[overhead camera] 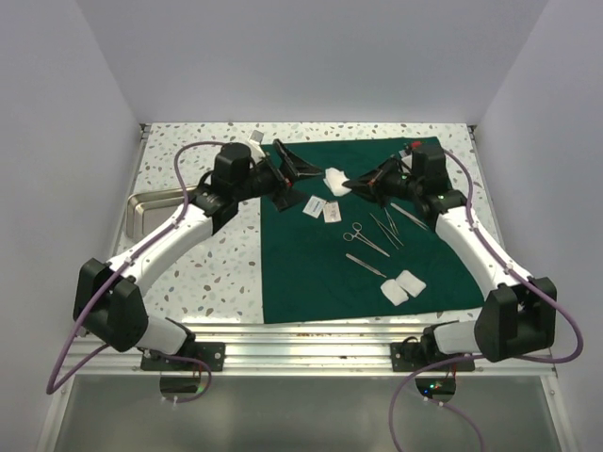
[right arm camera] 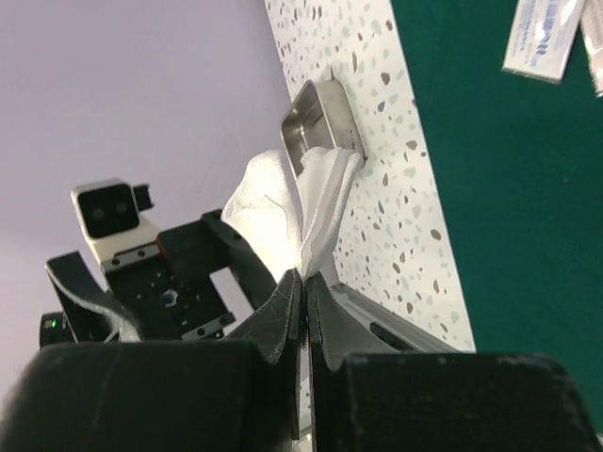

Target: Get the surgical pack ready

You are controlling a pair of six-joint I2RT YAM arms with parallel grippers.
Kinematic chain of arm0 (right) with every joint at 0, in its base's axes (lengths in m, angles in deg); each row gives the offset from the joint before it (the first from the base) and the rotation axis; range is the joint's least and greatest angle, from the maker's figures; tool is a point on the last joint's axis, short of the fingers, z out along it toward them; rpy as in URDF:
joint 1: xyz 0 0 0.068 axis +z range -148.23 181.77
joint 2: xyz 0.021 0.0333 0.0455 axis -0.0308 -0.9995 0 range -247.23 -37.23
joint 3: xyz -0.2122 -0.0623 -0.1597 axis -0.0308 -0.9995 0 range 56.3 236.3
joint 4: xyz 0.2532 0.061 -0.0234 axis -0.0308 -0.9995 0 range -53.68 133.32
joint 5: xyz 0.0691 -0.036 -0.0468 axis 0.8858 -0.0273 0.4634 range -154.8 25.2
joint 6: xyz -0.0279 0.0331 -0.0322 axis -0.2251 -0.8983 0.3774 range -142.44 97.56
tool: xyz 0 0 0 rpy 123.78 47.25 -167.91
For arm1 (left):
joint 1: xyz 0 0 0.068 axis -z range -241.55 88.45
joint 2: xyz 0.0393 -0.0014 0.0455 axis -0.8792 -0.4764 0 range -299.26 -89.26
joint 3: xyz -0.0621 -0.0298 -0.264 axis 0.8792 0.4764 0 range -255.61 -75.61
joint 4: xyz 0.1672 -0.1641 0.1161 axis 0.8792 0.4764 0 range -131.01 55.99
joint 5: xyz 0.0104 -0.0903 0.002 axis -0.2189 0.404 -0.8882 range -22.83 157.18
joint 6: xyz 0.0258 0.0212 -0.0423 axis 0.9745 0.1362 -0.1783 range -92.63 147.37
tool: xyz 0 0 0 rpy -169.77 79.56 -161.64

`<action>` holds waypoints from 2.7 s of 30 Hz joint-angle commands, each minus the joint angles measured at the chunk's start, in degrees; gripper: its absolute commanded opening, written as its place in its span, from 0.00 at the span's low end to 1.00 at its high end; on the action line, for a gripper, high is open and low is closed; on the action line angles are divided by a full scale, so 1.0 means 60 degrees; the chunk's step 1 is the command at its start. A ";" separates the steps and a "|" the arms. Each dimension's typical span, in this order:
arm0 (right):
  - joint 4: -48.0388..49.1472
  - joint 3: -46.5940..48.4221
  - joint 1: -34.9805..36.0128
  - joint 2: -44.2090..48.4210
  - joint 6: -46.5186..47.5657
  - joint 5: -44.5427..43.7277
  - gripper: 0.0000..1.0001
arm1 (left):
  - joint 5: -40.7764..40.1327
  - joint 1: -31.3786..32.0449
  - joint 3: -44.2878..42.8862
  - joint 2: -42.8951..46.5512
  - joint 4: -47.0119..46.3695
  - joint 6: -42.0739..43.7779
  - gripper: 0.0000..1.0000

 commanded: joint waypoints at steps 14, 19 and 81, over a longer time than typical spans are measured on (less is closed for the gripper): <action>0.0779 -0.0171 0.1049 0.0706 -0.0911 -0.0207 0.00 | 0.0100 0.0280 -0.0214 -0.0875 -0.1342 -0.1207 0.95; 0.0999 -0.0376 0.1078 0.0750 -0.1131 -0.0192 0.00 | 0.0203 0.0324 -0.0228 -0.1094 -0.1591 -0.1499 0.88; -0.5462 0.1221 0.1195 -0.1521 0.6296 0.0920 0.59 | -0.1381 -0.6002 0.0328 -0.1270 0.4298 1.2226 0.00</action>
